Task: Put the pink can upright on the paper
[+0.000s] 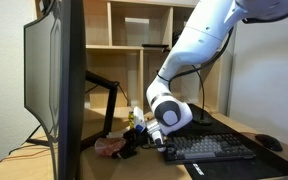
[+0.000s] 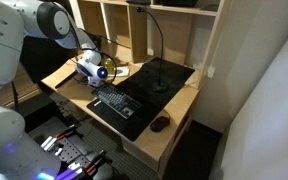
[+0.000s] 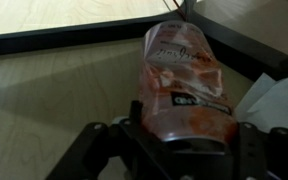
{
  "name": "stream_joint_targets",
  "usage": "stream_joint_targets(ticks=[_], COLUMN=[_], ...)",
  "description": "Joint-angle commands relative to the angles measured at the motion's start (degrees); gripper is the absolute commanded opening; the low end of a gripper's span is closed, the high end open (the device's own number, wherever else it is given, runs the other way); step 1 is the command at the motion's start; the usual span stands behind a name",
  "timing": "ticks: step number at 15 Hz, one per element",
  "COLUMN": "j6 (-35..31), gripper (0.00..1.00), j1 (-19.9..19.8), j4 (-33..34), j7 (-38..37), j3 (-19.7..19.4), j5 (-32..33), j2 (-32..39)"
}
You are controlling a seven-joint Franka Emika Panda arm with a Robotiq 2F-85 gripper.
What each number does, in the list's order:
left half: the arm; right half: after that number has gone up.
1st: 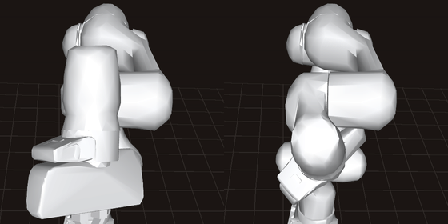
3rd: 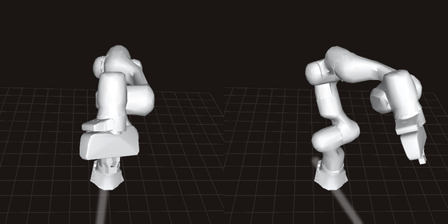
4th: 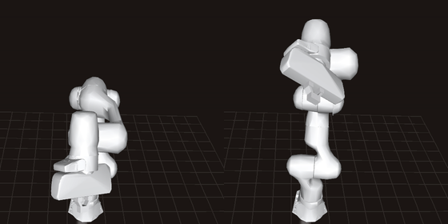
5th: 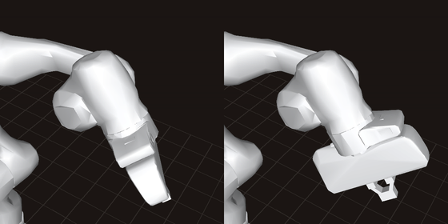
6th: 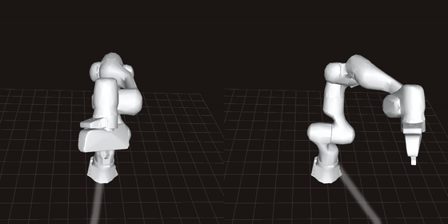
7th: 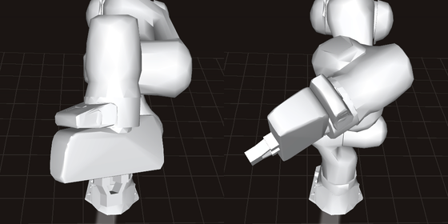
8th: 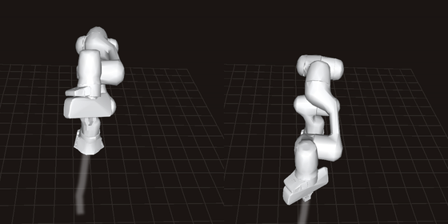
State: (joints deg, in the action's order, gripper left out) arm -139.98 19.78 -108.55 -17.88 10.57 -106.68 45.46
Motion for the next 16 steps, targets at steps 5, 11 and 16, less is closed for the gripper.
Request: stream_joint_targets(ticks=[5, 11, 16], j6=[-13.7, -14.1, -22.7], gripper=[0.45, 0.45, 0.45], j1=[3.3, 5.1, 4.1], j4=[-7.0, -21.1, -27.3], j7=[-19.4, -49.2, -66.4], j3=[-2.1, -6.2, -7.3], j5=[20.2, 46.3, 65.1], j2=[-10.1, -25.2, -36.0])
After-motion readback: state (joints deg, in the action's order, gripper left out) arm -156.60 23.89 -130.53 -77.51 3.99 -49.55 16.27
